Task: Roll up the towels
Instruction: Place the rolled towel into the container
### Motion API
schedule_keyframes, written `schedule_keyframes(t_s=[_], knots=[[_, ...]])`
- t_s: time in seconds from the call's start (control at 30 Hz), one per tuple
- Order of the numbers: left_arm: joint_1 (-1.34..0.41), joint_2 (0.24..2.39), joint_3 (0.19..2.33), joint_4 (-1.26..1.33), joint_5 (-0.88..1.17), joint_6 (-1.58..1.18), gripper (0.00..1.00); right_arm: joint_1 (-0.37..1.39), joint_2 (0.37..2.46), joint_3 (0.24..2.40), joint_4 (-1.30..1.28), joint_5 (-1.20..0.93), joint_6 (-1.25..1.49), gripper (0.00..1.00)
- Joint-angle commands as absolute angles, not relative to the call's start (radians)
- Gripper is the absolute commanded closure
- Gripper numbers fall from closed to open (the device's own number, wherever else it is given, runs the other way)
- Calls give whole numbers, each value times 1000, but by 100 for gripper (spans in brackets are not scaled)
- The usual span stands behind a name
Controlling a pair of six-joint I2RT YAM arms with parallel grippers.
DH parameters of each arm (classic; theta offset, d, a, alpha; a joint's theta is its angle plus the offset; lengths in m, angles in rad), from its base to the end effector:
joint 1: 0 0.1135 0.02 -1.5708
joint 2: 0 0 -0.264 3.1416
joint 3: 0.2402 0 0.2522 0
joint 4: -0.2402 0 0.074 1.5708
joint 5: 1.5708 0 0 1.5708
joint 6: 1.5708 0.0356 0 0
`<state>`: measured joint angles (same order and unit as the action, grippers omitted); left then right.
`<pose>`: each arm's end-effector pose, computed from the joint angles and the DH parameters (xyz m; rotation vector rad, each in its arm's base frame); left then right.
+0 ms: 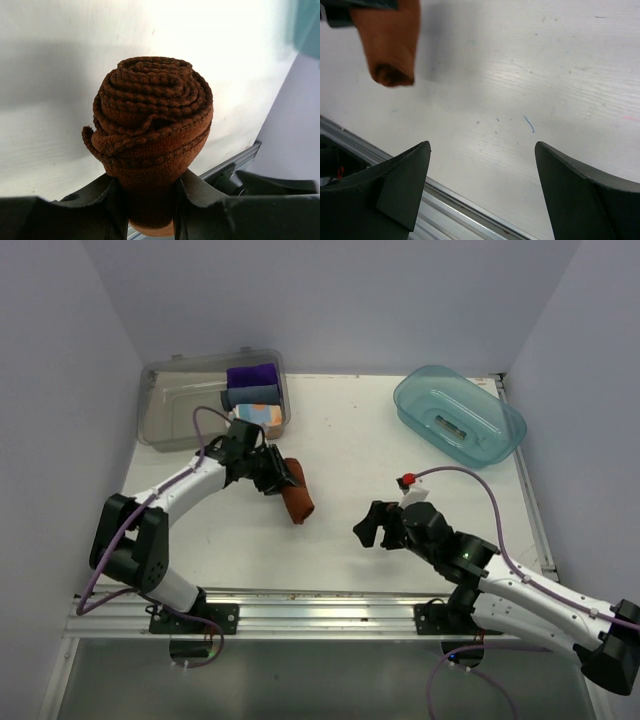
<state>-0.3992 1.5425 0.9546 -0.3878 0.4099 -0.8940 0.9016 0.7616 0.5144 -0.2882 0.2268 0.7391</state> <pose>0.2796 -0.1333 0.2031 -0.5031 2.7073 -0.9636 0.1146 0.1320 0.2385 -0.0359 2.1811 0.7376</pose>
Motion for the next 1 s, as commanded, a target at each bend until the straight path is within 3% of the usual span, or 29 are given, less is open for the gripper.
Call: schedule_keyframes(t_s=[0.0,0.2,0.5,0.97], knots=[[-318,1500,1135,-468,387,-854,75,900,759,506,-385,317,724,11],[-157,1505,1362,-529,313,-887,75,900,805,532,-396,334,704,11],[92,1653,1555,-396,145,-1084,75,900,888,595,-390,318,693,11],[222,1960,1603,-12,-66,-1368,76,902,969,601,-364,230,759,12]])
